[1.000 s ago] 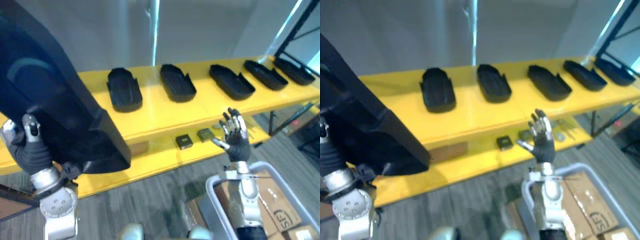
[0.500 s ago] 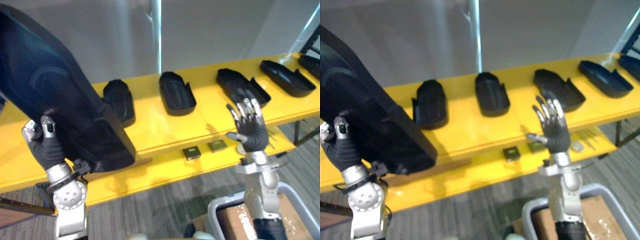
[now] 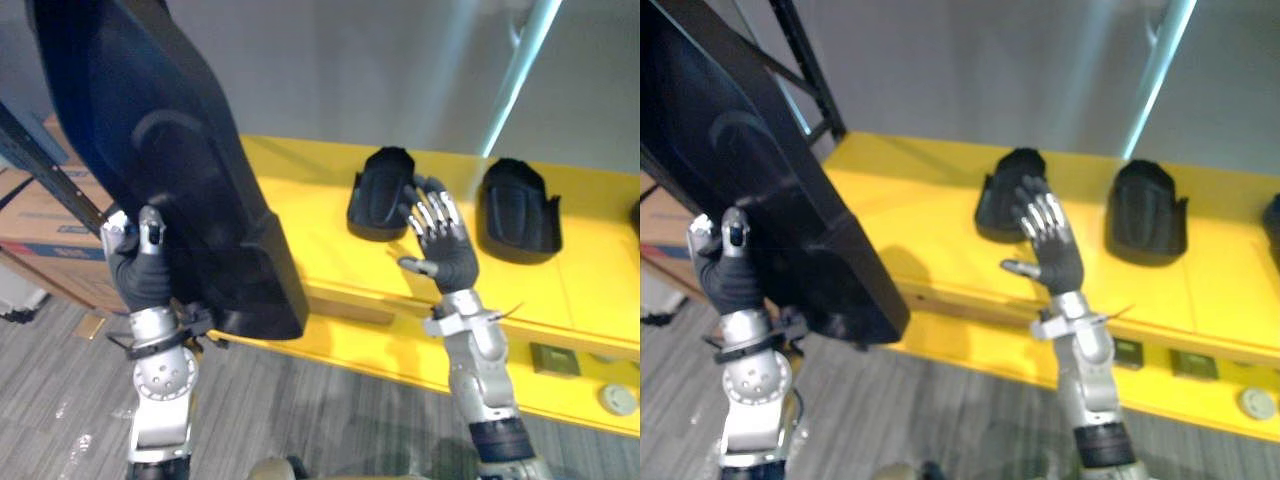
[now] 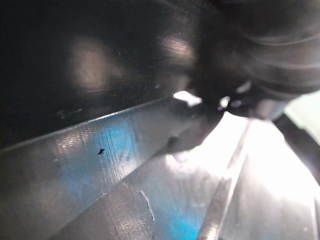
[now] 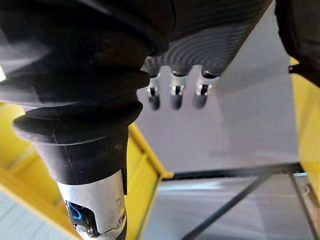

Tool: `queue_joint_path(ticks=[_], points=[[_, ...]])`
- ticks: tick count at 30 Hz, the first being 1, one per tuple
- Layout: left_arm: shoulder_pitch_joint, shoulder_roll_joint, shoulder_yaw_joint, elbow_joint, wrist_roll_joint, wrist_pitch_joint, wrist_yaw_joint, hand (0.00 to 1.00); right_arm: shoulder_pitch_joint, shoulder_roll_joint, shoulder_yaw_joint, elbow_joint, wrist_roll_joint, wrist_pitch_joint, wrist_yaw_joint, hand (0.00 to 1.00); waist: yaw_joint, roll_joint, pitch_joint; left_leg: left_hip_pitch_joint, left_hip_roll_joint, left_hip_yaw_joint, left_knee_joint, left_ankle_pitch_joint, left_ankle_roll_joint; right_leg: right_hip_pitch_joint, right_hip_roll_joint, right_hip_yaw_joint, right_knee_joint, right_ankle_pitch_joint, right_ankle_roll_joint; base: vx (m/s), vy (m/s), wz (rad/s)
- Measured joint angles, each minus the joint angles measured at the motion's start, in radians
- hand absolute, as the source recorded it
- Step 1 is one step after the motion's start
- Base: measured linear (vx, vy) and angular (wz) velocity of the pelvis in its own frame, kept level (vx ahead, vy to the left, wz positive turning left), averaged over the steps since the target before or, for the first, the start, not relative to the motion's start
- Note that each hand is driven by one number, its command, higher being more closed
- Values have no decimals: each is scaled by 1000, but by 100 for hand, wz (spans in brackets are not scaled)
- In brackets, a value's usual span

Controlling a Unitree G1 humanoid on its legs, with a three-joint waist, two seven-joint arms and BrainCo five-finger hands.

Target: Walk over and take plastic housings, then place them on the shelf

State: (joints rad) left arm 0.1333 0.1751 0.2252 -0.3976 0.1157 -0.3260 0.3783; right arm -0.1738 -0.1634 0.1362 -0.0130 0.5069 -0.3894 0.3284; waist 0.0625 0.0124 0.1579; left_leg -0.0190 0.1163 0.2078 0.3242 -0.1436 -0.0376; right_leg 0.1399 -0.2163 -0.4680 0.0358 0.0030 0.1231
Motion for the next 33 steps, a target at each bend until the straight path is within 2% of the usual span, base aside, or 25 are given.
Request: queue_joint_path(ticks=[2, 4, 6, 9, 12, 13, 16, 20, 21, 23, 24, 26, 29, 33], points=[[28, -23, 23, -22, 1, 3, -3, 100, 6, 3, 12, 1, -7, -1, -4, 0, -1, 18, -11, 8, 22, -2, -34, -38, -33, -16, 31, 26, -34, 18, -5, -26, 97, -51], [30, -50, 27, -28, 6, 3, -10, 100, 27, 19, 14, 1, -19, 0, -37, 0, -13, 11, -11, 34, 11, -3, -102, -32, -51, -17, 38, 25, -59, 50, 0, -19, 55, -7], [43, -60, 30, -29, 15, 11, -15, 100, 54, 43, 14, 1, -86, -2, -107, 0, -18, -1, -17, 46, -3, -1, -136, -16, -49, -15, 25, 25, -70, 57, 3, -26, 34, 2], [57, -62, 53, -36, 49, 86, -33, 100, 114, 83, -18, -5, -239, -26, -324, 0, -17, -3, -23, 76, -20, 16, -196, 15, -44, -17, 13, 27, -69, 57, 3, 4, 29, 0], [54, -54, 93, -9, 81, 150, -25, 100, 169, 89, -94, -35, -370, -29, -447, 0, -26, 6, -28, 92, -23, 29, -240, 35, -48, -29, 14, 36, -68, 57, 3, 1, 2, -14], [52, -31, 118, 30, 96, 180, -5, 100, 199, 87, -134, -53, -411, -26, -490, 0, -28, 13, -31, 105, -21, 52, -258, 39, -51, -40, 18, 56, -68, 58, 4, 13, 12, -43], [21, 70, 205, 217, 99, 253, 39, 100, 287, 81, -206, -66, -435, -22, -531, 0, -60, 30, -40, 130, -13, 101, -279, 42, -55, -54, 31, 99, -68, 59, 4, 19, -1, -45], [-80, 203, 283, 446, 80, 305, 101, 100, 438, 66, -292, -58, -485, 4, -551, 0, -92, 34, -41, 141, -3, 141, -289, 43, -57, -74, 44, 143, -78, 68, -3, 7, -20, -33], [-105, 233, 286, 481, 78, 316, 109, 100, 473, 64, -312, -52, -487, 4, -559, 0, -107, 35, -40, 142, -3, 143, -290, 43, -57, -74, 43, 145, -80, 69, -3, 0, -15, -14], [-136, 277, 286, 532, 77, 324, 113, 100, 494, 62, -330, -23, -504, -1, -578, 0, -113, 38, -39, 147, -3, 162, -290, 43, -57, -81, 44, 165, -80, 71, 0, -22, -4, -21], [-172, 311, 284, 599, 66, 329, 116, 100, 496, 55, -327, 21, -530, -12, -614, 0, -123, 41, -37, 146, -3, 170, -290, 43, -57, -87, 45, 174, -81, 74, -1, -45, -5, -23], [-199, 334, 279, 663, 46, 333, 118, 100, 495, 49, -324, 63, -555, -24, -643, 0, -131, 45, -35, 144, -3, 177, -290, 43, -57, -91, 45, 178, -82, 75, 0, -51, -12, -16], [-273, 387, 261, 823, 40, 376, 113, 100, 507, 36, -332, 160, -633, -29, -747, 0, -138, 59, -27, 141, -3, 193, -288, 43, -57, -108, 48, 203, -84, 83, -2, -54, -16, -18], [-370, 480, 193, 964, 43, 445, 68, 100, 517, 18, -356, 282, -680, -28, -815, 0, -145, 69, -21, 138, -2, 218, -284, 43, -58, -126, 55, 228, -83, 90, -7, -56, -20, -17]])
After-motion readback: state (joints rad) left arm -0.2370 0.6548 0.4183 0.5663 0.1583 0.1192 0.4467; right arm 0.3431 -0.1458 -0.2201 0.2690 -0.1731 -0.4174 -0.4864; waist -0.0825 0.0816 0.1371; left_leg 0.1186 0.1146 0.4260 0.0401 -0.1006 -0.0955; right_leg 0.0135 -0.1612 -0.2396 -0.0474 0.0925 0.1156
